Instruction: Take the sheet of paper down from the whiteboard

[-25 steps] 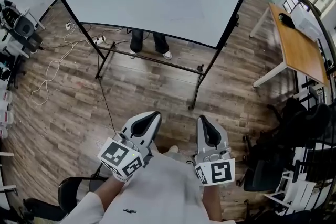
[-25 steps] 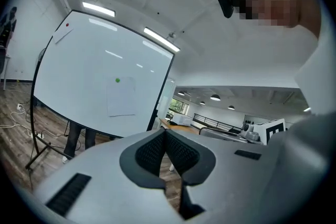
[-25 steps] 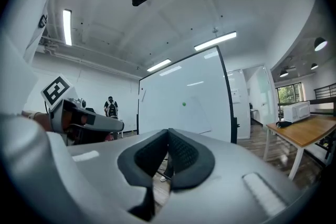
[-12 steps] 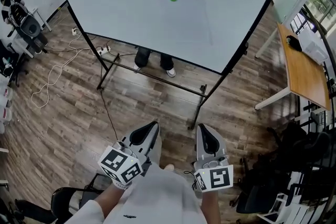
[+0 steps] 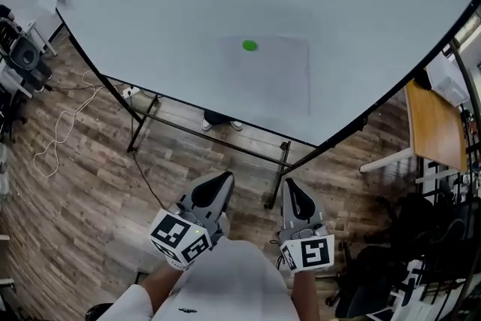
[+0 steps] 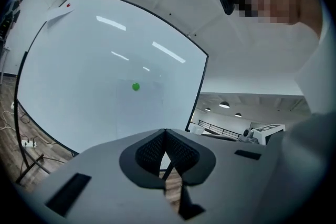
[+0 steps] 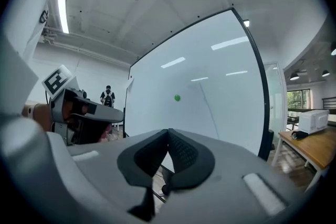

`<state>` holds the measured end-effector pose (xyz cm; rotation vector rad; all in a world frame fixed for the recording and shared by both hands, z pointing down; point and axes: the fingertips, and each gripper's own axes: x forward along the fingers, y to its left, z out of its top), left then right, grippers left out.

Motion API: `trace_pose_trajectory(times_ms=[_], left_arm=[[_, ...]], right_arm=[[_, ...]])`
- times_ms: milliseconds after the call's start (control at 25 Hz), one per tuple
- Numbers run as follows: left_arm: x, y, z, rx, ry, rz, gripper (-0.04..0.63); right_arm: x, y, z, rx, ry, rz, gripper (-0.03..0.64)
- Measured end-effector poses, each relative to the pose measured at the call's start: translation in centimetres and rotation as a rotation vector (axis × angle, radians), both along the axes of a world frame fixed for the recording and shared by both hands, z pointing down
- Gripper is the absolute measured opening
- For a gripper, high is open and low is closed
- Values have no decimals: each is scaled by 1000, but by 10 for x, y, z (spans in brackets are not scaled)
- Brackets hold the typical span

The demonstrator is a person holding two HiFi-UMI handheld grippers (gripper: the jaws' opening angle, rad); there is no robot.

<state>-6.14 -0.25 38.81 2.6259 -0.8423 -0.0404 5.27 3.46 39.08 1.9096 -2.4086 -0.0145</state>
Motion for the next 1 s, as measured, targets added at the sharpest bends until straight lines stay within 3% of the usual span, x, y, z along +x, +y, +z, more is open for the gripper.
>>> trace_pose_trajectory(times_ms=[400,1000], left_arm=[[36,-88,-12,20,-15,45,6],[47,-104,-9,-20,-19,-78,6]], right_arm=[[33,-90,-15,5,-32,50,11],[73,-112,-17,-8,-7,5,11]])
